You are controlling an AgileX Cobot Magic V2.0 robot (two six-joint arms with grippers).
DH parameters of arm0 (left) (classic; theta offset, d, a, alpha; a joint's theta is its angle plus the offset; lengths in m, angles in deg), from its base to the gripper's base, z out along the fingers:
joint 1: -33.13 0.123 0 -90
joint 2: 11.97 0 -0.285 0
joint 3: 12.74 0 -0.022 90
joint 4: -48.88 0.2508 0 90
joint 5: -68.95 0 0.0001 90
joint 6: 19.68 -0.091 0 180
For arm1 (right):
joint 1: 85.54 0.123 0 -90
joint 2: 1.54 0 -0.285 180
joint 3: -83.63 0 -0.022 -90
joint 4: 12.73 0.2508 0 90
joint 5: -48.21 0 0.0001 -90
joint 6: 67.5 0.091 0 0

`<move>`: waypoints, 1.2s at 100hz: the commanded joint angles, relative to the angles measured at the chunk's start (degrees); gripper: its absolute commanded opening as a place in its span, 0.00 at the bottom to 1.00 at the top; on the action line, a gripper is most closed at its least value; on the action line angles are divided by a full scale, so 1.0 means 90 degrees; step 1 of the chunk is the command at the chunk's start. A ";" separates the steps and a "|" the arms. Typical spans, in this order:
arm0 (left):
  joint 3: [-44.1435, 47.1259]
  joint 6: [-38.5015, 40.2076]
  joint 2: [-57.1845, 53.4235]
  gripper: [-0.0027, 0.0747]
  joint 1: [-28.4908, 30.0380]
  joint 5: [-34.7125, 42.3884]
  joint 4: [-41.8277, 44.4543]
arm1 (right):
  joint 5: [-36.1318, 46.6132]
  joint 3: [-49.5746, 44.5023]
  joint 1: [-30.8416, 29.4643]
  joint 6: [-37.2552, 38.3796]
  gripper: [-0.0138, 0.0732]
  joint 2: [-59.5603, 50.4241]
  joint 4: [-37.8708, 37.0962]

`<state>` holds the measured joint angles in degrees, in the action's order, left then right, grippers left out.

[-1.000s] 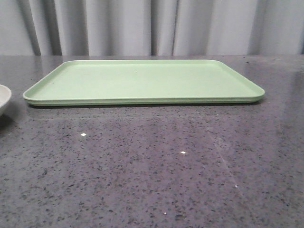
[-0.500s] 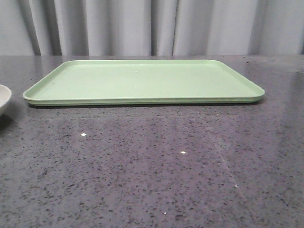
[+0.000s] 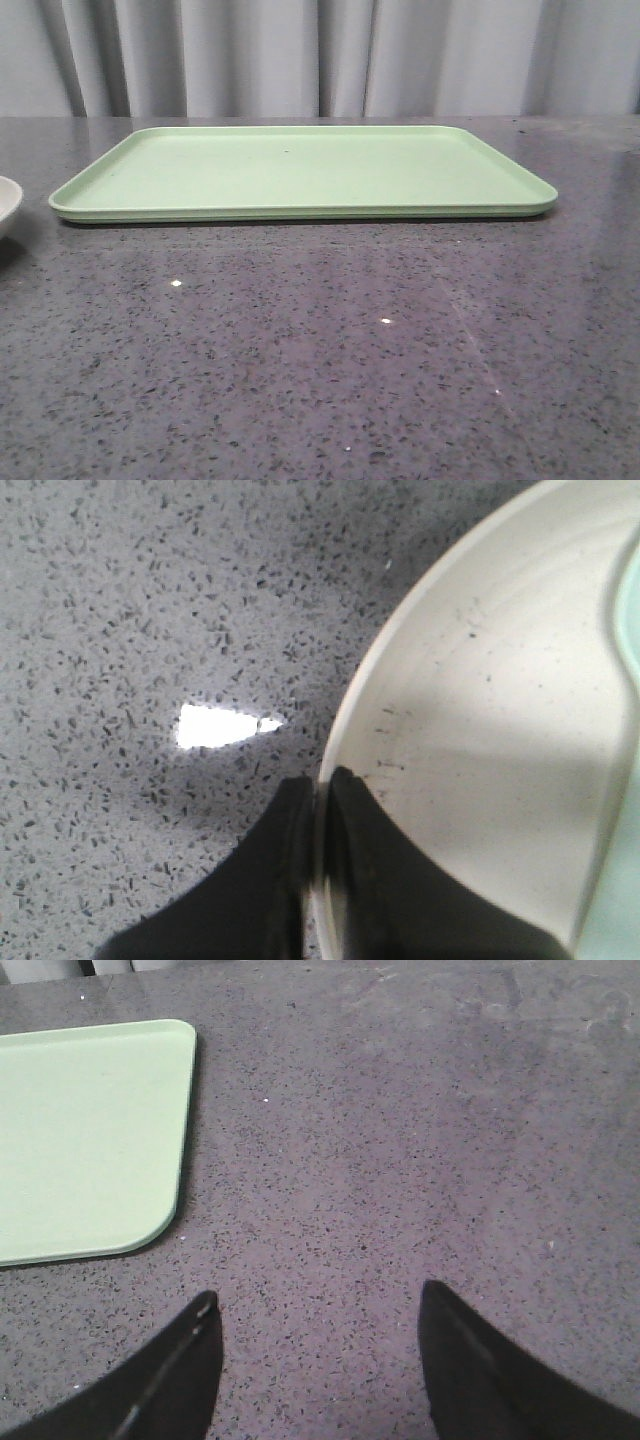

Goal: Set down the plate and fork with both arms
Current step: 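Lift the plate with the left gripper and carry it over the tray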

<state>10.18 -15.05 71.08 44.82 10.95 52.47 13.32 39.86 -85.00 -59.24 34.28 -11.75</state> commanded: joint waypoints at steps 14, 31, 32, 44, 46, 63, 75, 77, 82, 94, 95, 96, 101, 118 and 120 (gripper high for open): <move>-0.0183 -0.0178 -0.0141 0.01 0.0007 0.0052 -0.0141 | 0.0431 0.0217 -0.0002 -0.0015 0.67 0.0082 -0.0026; -0.0183 -0.0236 -0.0328 0.01 0.0033 -0.0151 -0.0142 | 0.0431 0.0217 -0.0002 -0.0015 0.67 0.0082 -0.0026; -0.0183 -0.0249 -0.0360 0.01 0.0033 -0.0152 -0.0141 | 0.0431 0.0217 -0.0002 -0.0015 0.67 0.0082 -0.0026; -0.0188 -0.0514 -0.0701 0.01 0.0033 -0.0226 -0.0290 | 0.0431 0.0217 -0.0002 -0.0015 0.67 0.0082 -0.0026; -0.0188 -0.0514 -0.0772 0.01 0.0033 -0.0226 -0.0304 | 0.0431 0.0217 -0.0002 -0.0015 0.67 0.0082 -0.0026; -0.0342 -0.0514 -0.1202 0.01 0.0033 -0.0214 -0.0586 | 0.0431 0.0217 -0.0002 -0.0015 0.67 0.0082 -0.0026; -0.0734 -0.0893 -0.1302 0.01 0.0033 -0.0256 -0.1444 | 0.0425 0.0217 -0.0002 -0.0015 0.67 0.0082 -0.0026; -0.0815 -0.0893 -0.1305 0.01 0.0033 -0.0256 -0.1518 | 0.0425 0.0217 -0.0002 -0.0015 0.67 0.0082 -0.0026; -0.1011 -0.0893 -0.1305 0.01 0.0033 -0.0256 -0.1577 | 0.0425 0.0217 -0.0002 -0.0015 0.67 0.0082 -0.0026; -0.1353 -0.0893 -0.1305 0.01 0.0020 -0.0075 -0.2060 | 0.0425 0.0217 -0.0002 -0.0015 0.67 0.0082 -0.0026; -0.1364 -0.0893 -0.1305 0.01 0.0020 -0.0055 -0.2101 | 0.0425 0.0217 -0.0002 -0.0015 0.67 0.0082 -0.0026; -0.1364 -0.0893 -0.1305 0.01 0.0020 -0.0016 -0.2143 | 0.0425 0.0217 -0.0002 -0.0015 0.67 0.0082 -0.0026; -0.1415 -0.0904 -0.1277 0.01 0.0020 0.0145 -0.2465 | 0.0425 0.0217 -0.0002 -0.0015 0.67 0.0082 -0.0026; -0.1537 -0.1024 -0.0899 0.01 -0.0232 0.0550 -0.3219 | 0.0425 0.0217 -0.0002 -0.0015 0.67 0.0082 -0.0026; -0.1550 -0.1024 -0.0832 0.01 -0.0306 0.0605 -0.3289 | 0.0425 0.0217 -0.0002 -0.0015 0.67 0.0082 -0.0026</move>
<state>-1.24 -24.06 62.57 44.04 11.22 28.35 13.29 39.86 -85.00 -59.24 34.28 -11.75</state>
